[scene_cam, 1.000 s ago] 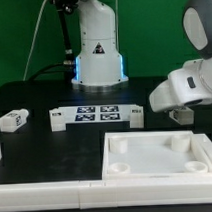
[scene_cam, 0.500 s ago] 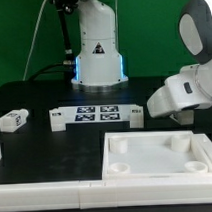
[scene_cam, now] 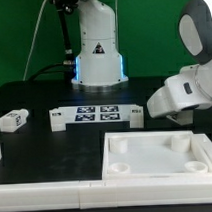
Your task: Assemble one leg
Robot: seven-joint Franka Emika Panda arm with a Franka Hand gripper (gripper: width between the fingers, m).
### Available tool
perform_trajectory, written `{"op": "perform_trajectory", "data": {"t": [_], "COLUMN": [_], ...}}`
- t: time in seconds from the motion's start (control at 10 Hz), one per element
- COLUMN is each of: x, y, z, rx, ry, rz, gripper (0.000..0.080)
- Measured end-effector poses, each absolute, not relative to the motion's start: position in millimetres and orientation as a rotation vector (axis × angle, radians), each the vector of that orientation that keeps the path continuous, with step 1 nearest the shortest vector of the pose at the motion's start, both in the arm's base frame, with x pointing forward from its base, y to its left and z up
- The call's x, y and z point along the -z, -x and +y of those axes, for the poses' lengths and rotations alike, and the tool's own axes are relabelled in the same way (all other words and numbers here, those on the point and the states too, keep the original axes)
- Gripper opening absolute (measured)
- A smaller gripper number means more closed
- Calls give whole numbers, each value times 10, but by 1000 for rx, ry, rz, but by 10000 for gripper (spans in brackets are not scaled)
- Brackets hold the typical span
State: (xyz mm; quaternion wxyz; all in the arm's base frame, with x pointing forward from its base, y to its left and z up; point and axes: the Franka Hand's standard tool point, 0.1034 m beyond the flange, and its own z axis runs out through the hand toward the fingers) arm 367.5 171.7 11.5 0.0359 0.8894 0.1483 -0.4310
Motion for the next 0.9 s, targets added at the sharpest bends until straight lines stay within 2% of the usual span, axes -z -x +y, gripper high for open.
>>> {"op": "perform_trajectory", "data": {"t": [0.4,0.9], "x": [-134,-898], "y": [-3677,-3779], "z": [1719,1635], "rx": [1330,1324], "ry": [-2732,-2724], "rz": [452,434], "gripper": [288,290]}}
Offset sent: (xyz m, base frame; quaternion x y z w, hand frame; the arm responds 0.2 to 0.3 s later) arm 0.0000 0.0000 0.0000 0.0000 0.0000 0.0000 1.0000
